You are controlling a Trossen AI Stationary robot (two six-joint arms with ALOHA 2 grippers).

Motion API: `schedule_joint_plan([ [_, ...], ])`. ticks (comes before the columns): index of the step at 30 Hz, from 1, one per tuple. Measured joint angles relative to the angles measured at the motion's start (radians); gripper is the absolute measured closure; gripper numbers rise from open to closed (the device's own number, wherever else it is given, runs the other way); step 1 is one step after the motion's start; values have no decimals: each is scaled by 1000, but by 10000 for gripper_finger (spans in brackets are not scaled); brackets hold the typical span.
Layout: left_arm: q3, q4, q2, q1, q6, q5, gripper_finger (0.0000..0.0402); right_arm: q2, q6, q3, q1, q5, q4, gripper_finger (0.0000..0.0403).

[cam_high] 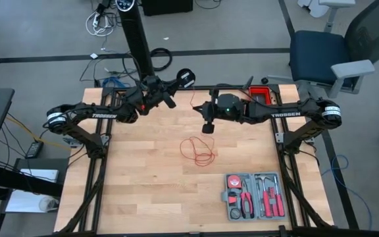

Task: Coil cords
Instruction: Coil the wire

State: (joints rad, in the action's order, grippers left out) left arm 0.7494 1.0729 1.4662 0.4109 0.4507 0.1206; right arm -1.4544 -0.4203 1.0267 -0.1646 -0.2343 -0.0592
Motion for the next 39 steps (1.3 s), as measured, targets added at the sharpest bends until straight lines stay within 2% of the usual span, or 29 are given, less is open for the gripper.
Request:
schedule_joint_plan([
  [6, 0, 1, 5, -1, -1, 2, 401, 0, -8, 0, -12, -36, -125, 403],
  [16, 0, 23, 6, -7, -30, 2, 401, -82, 34, 2, -44, 3, -107, 403],
  [20, 0, 2, 6, -8, -55, 15, 401, -132, 38, 63, -32, 9, -27, 403],
  [25, 1, -25, 7, -7, -76, 40, 401, -216, 17, 223, -32, 56, 139, 403],
  [32, 0, -59, 7, -7, -107, 36, 401, -205, -17, 325, -40, 152, 210, 403],
  [39, 1, -94, 8, -6, -202, 34, 401, -198, 5, 380, -47, 134, 285, 403],
])
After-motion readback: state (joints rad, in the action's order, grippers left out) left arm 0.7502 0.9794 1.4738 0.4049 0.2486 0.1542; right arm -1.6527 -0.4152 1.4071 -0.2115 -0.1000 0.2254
